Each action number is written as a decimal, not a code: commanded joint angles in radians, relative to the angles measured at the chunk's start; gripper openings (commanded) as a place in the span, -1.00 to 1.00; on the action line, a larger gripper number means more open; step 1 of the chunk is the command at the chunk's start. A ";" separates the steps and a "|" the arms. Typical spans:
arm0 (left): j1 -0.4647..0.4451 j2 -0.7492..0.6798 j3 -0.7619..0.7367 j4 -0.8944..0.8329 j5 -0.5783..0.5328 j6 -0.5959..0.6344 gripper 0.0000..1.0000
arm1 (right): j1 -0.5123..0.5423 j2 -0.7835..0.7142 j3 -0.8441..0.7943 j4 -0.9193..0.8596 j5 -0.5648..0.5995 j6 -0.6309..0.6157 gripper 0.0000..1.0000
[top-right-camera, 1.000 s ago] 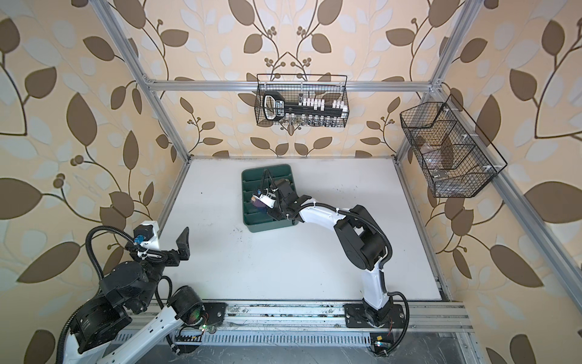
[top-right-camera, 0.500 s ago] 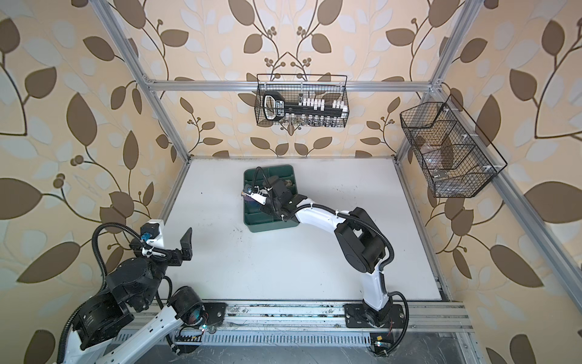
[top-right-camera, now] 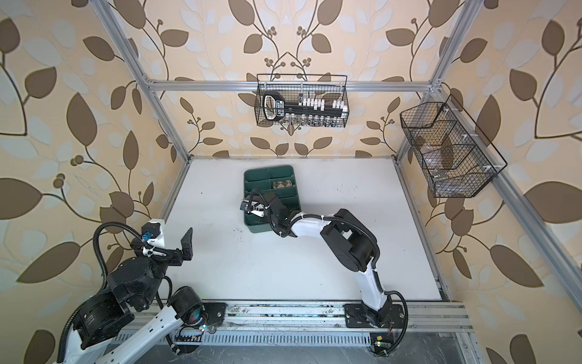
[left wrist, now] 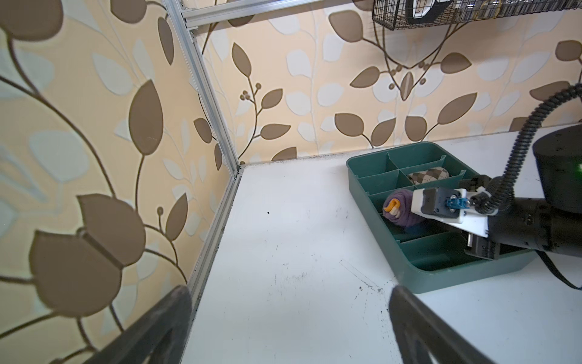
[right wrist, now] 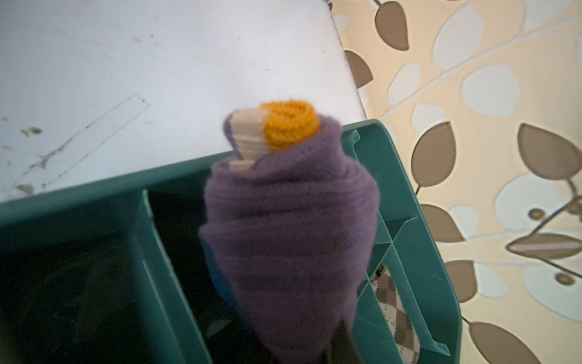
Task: Roll the socks
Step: 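Carry the rolled sock with the right gripper over the green tray, then lower the rolled sock into a tray compartment and open the right gripper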
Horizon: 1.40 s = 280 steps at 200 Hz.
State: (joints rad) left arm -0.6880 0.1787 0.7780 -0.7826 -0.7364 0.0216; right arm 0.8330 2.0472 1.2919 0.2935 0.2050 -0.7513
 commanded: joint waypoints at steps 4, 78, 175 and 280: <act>-0.004 0.013 -0.002 0.012 -0.001 -0.001 0.98 | 0.002 -0.038 -0.046 -0.252 -0.155 -0.119 -1.00; -0.004 0.027 0.001 0.008 0.008 0.000 0.98 | -0.048 -0.008 0.160 -0.851 -0.315 -0.178 -1.00; -0.004 0.067 0.003 0.005 0.019 0.006 0.98 | -0.092 0.135 0.358 -1.026 -0.141 -0.069 -1.00; -0.004 0.135 0.038 -0.017 0.020 0.012 0.98 | 0.005 0.191 0.434 -0.983 0.104 -0.050 -0.17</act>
State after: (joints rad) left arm -0.6880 0.2684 0.7784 -0.7921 -0.7120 0.0273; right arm 0.8303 2.2097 1.7676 -0.7063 0.2638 -0.8211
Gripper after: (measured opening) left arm 0.988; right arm 0.316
